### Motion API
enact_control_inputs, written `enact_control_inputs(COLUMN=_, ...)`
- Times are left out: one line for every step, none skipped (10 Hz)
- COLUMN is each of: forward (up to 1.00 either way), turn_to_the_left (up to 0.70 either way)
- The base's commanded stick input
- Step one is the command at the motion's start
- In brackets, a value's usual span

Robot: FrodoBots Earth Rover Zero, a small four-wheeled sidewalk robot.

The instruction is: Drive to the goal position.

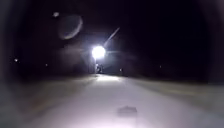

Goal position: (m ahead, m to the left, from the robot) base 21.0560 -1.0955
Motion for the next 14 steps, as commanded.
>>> enact_control_inputs(forward=0.70, turn_to_the_left=0.00)
enact_control_inputs(forward=0.70, turn_to_the_left=0.00)
enact_control_inputs(forward=0.70, turn_to_the_left=0.00)
enact_control_inputs(forward=0.70, turn_to_the_left=0.06)
enact_control_inputs(forward=0.70, turn_to_the_left=0.13)
enact_control_inputs(forward=0.70, turn_to_the_left=0.14)
enact_control_inputs(forward=0.70, turn_to_the_left=0.13)
enact_control_inputs(forward=0.70, turn_to_the_left=0.04)
enact_control_inputs(forward=0.70, turn_to_the_left=0.00)
enact_control_inputs(forward=0.70, turn_to_the_left=0.00)
enact_control_inputs(forward=0.70, turn_to_the_left=0.00)
enact_control_inputs(forward=0.70, turn_to_the_left=0.00)
enact_control_inputs(forward=0.70, turn_to_the_left=0.00)
enact_control_inputs(forward=0.70, turn_to_the_left=0.00)
